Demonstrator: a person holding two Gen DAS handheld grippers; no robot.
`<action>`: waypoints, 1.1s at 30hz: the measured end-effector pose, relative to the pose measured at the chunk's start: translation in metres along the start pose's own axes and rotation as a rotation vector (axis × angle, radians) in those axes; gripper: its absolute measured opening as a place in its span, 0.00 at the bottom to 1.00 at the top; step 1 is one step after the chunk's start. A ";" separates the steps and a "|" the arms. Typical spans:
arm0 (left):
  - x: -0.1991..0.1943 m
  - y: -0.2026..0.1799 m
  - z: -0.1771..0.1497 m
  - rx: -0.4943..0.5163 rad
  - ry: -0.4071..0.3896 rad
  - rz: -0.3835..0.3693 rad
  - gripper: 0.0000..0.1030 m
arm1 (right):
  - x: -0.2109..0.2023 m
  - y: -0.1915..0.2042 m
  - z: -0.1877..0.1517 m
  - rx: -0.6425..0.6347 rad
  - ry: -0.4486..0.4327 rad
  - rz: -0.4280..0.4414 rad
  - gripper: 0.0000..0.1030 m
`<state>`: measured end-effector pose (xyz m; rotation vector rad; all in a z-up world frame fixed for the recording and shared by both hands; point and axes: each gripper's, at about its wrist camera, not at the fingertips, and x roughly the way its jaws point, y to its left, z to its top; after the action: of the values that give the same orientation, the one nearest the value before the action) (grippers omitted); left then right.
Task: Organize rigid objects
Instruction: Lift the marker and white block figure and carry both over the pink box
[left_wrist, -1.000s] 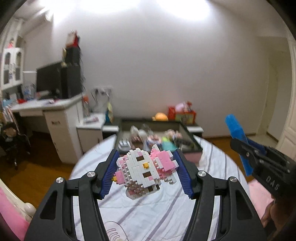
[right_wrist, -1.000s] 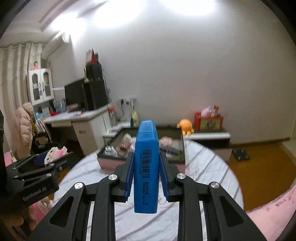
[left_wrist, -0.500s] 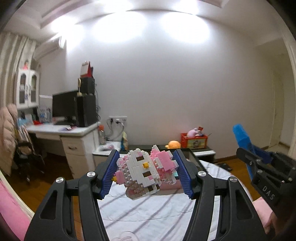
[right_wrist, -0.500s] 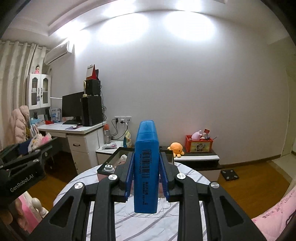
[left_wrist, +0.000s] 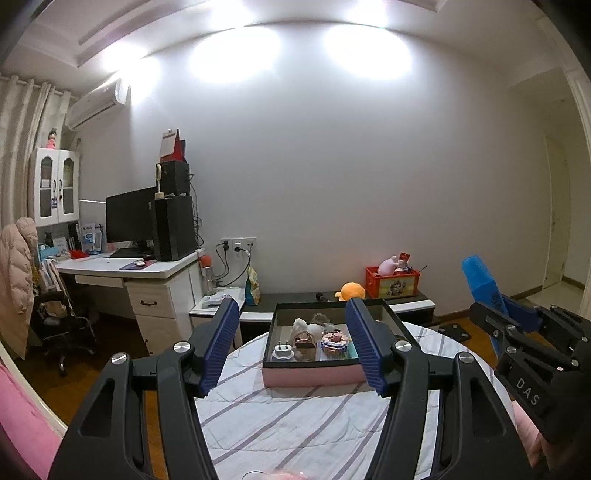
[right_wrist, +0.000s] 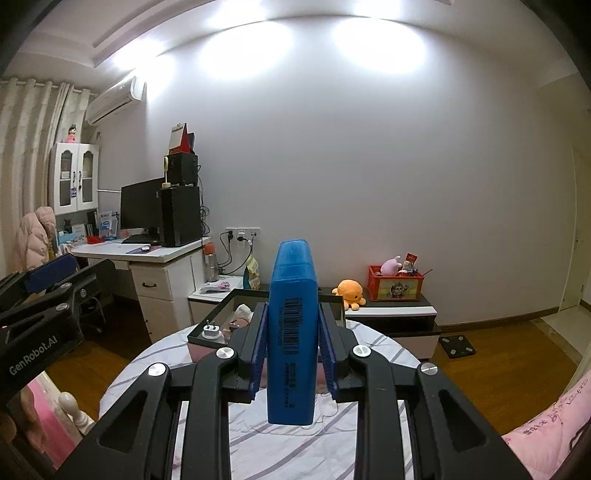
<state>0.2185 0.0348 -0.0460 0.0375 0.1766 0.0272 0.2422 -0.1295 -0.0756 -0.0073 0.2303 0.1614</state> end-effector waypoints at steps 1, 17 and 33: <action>0.001 -0.001 -0.001 0.001 0.002 -0.002 0.60 | 0.002 0.000 0.001 0.000 -0.001 -0.003 0.26; 0.109 0.077 -0.124 -0.169 0.403 0.027 0.57 | 0.107 -0.018 -0.061 0.061 0.272 0.105 0.26; 0.202 0.057 -0.097 -0.163 0.540 -0.240 0.83 | 0.134 -0.001 -0.051 0.013 0.300 0.122 0.26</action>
<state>0.3984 0.1014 -0.1746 -0.1564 0.7165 -0.1899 0.3592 -0.1109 -0.1559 -0.0046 0.5312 0.2807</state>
